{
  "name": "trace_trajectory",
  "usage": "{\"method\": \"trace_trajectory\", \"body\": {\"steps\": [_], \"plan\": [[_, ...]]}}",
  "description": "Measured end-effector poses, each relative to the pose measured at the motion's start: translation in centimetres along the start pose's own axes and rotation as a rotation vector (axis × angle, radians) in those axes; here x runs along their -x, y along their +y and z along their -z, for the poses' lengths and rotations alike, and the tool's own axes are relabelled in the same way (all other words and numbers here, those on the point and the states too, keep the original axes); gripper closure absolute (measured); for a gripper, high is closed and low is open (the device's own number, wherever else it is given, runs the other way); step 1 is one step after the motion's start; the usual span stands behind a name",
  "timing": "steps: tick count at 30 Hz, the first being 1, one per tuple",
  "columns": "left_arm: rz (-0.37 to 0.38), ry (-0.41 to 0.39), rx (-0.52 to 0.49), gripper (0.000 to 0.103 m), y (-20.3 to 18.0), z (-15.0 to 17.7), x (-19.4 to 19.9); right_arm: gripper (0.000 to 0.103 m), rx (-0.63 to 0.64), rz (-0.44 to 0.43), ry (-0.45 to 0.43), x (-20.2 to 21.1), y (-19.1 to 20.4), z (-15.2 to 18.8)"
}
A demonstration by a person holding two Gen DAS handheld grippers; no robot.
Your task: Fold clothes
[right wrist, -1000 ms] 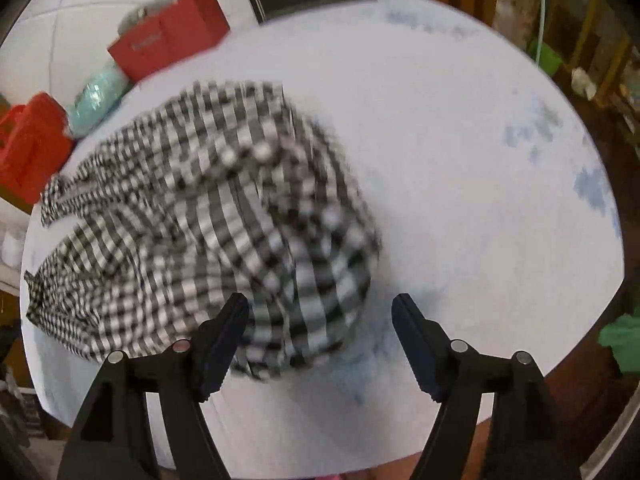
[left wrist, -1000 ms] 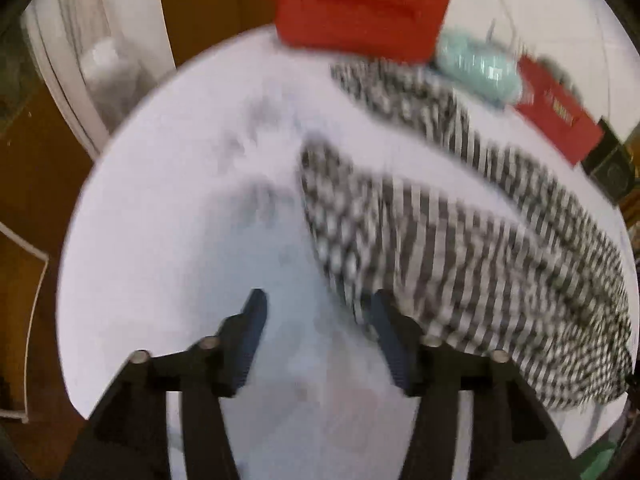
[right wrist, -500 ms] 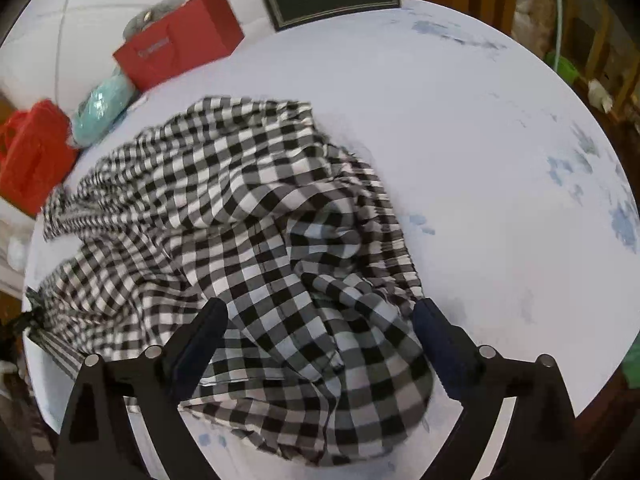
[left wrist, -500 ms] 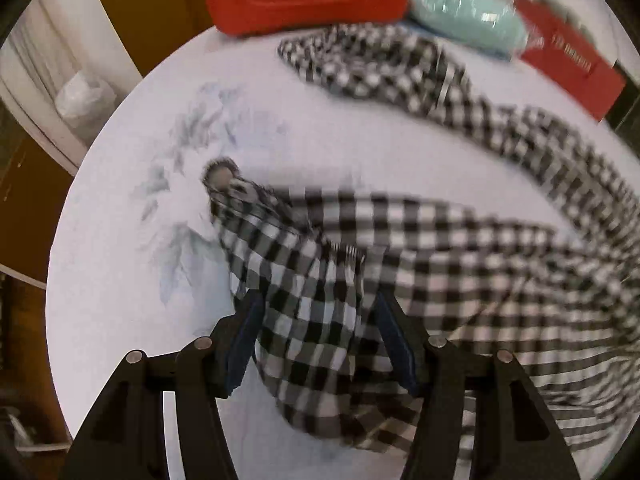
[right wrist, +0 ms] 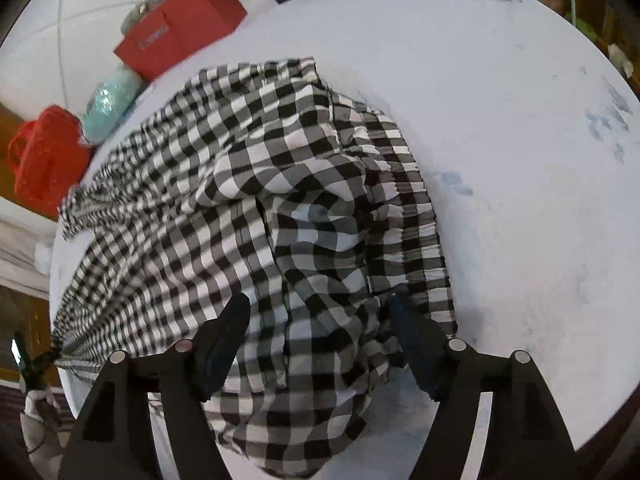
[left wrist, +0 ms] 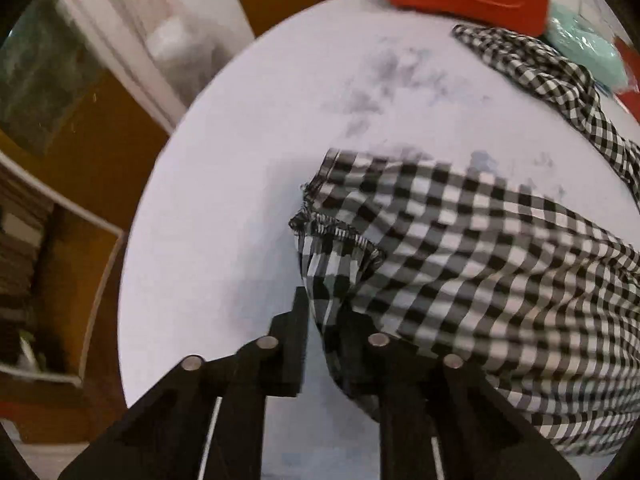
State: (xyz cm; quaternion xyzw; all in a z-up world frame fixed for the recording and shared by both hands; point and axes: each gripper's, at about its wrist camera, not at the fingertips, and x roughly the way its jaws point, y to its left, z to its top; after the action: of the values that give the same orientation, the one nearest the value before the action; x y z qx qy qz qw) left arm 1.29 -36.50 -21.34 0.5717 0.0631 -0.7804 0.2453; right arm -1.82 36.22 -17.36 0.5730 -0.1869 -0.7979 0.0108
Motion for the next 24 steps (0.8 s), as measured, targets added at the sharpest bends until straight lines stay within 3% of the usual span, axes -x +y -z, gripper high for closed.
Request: {"method": "trace_trajectory", "body": {"steps": [2, 5, 8, 12, 16, 22, 24], "plan": [[-0.003, -0.013, 0.020, 0.063, 0.8, 0.3, 0.5, 0.029, -0.004, 0.026, -0.015, 1.2, -0.2, 0.4], [0.042, -0.064, 0.082, 0.062, 2.1, -0.2, 2.1, 0.015, -0.038, 0.072, -0.087, 4.1, -1.4, 0.5], [0.090, -0.129, 0.096, 0.056, 1.9, -1.7, 3.6, 0.014, -0.062, 0.112, -0.116, 5.4, -2.5, -0.5], [0.160, -0.157, 0.052, 0.055, -0.6, -3.3, 3.7, 0.015, -0.050, 0.129, -0.114, 5.4, -2.2, -1.5], [0.247, -0.125, 0.006, 0.055, -3.4, -3.1, 3.2, 0.015, 0.002, 0.084, -0.089, 4.4, -1.0, -1.1], [0.245, -0.005, -0.001, 0.056, -5.3, -1.6, -0.7, 0.015, 0.047, 0.062, 0.021, 0.0, 0.9, 0.0], [0.224, -0.033, -0.030, 0.052, -5.8, -1.2, -0.9, 0.007, 0.048, 0.062, 0.035, -1.2, 1.0, 0.6]]}}
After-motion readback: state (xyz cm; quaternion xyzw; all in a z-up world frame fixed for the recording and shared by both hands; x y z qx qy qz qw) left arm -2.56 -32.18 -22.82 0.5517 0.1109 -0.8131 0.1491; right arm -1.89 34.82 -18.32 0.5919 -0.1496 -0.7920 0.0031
